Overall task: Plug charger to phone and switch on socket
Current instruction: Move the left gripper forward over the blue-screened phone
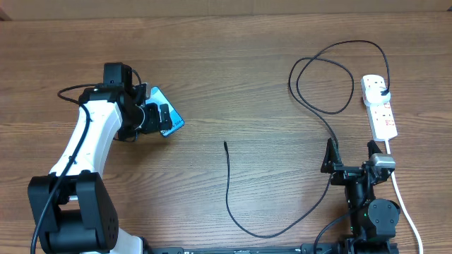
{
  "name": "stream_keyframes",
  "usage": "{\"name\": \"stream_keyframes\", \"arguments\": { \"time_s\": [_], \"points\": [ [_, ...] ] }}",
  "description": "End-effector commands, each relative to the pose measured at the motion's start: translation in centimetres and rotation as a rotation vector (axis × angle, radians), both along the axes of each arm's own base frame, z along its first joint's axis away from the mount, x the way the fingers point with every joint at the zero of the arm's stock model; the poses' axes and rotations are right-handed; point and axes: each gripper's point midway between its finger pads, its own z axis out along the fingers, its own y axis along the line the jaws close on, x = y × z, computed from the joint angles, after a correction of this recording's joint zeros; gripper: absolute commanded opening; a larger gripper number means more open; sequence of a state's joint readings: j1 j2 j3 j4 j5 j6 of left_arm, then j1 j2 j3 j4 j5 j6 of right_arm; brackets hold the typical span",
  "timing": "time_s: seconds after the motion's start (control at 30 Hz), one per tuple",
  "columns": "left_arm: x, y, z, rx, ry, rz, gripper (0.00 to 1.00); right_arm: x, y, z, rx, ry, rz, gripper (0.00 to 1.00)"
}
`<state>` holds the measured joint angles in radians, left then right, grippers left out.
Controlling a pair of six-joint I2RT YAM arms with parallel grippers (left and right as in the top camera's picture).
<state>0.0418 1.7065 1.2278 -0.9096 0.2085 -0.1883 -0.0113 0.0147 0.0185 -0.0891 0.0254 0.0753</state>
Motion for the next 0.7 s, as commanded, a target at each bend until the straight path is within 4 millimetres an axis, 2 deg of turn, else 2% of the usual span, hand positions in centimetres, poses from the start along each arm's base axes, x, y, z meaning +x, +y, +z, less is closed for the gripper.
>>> {"name": "stream_keyframes", "arguments": {
  "time_s": [0.0,0.2,0.37,0.5,0.67],
  "points": [
    [1.9,0.2,2.0,-0.033,-0.021,0.191,1.00,0.0,0.1,-0.1,0.006,-0.008,0.005,1.00],
    [2.9,1.0,4.8,0.052,-0.014,0.341,1.00,0.0,0.1,-0.1,0.006,-0.008,0.005,1.00],
    [4.0,-0.4,5.8,0.062,0.038,0.336,1.00,0.0,0.1,-0.1,0.006,-0.008,0.005,1.00],
    [5.1,-0.9,3.7,0.065,0.113,0.331,1.00,0.0,0.1,-0.1,0.006,-0.008,0.005,1.00],
    [6.6,-1.1,1.2,0.058,0.120,0.328,1.00,0.0,0.1,-0.1,0.006,-0.008,0.005,1.00]
  ]
}}
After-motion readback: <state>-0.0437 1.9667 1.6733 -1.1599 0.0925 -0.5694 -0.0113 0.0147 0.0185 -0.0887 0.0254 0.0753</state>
